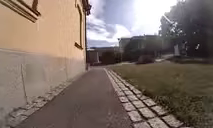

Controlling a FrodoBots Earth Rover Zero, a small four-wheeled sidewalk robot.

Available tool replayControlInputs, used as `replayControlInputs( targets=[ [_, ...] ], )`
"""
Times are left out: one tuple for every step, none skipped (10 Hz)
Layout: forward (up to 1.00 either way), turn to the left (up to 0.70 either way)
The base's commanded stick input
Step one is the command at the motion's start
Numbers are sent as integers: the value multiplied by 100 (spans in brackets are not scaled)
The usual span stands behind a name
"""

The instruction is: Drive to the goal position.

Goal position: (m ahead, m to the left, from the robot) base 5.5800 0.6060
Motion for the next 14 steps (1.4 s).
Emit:
replayControlInputs(
  targets=[
    [70,0],
    [70,0],
    [70,0],
    [70,0],
    [70,0],
    [70,0],
    [70,0],
    [70,0],
    [70,0],
    [70,0],
    [70,0],
    [70,0],
    [70,0],
    [70,0]
  ],
)
